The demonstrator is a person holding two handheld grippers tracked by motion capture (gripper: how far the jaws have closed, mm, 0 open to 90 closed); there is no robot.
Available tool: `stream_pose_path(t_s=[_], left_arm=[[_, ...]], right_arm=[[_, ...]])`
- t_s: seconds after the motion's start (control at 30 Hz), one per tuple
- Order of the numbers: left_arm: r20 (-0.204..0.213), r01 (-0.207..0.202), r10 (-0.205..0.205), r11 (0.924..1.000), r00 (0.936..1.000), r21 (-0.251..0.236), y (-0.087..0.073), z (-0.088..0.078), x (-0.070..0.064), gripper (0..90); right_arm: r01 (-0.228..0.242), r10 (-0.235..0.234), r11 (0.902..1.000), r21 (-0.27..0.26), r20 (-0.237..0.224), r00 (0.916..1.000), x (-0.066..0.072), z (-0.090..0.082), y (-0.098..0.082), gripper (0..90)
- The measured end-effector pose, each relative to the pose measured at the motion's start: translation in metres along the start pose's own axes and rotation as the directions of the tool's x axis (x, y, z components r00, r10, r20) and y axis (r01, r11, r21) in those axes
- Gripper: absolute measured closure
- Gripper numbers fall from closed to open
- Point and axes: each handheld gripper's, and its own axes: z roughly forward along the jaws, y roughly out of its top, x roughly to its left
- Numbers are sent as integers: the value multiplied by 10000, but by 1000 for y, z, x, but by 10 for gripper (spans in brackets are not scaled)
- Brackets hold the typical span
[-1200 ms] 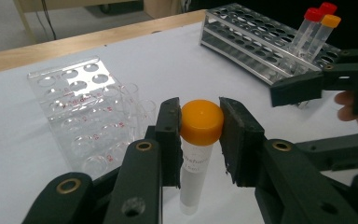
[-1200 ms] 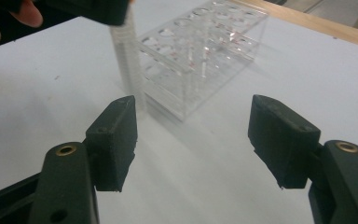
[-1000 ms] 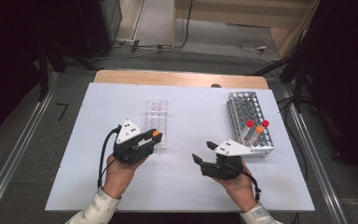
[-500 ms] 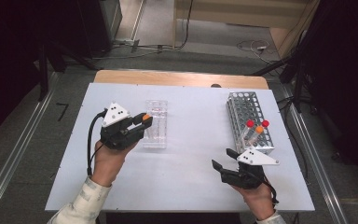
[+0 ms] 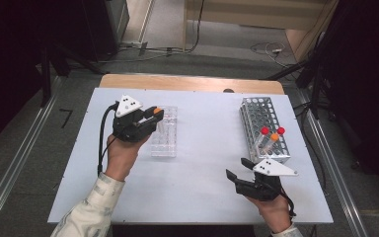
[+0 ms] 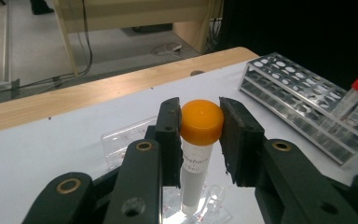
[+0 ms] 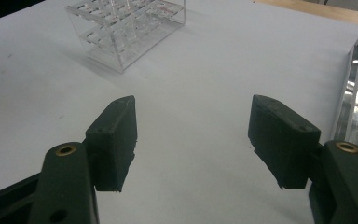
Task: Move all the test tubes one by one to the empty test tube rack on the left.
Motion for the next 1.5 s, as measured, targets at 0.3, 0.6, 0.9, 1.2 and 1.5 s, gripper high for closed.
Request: stream_pose_path(t_s=[0.3, 0.6, 0.9, 1.2, 1.5], left_arm=[[-206, -111, 113, 9999, 9997, 110, -6, 15, -1, 702], [-251, -82, 86, 9999, 9996, 146, -15, 24, 2, 702], [-489, -287, 308, 9987, 9983, 418, -35, 34, -2, 701], [-653, -373, 426, 9961, 9970, 795, -51, 46, -5, 699], [-685, -313, 369, 9962, 9970, 818, -52, 45, -4, 621]], right_arm=[[-14, 14, 10000, 13, 15, 10000, 0, 0, -1, 311], [-88, 88, 10000, -6, -3, 10000, -2, -1, -2, 311], [-140, 140, 9999, 52, -45, 9999, 0, 0, -3, 311], [-127, 127, 9999, 55, -24, 9999, 0, -1, -4, 311], [-99, 99, 9999, 67, 41, 9999, -1, 0, -5, 310]])
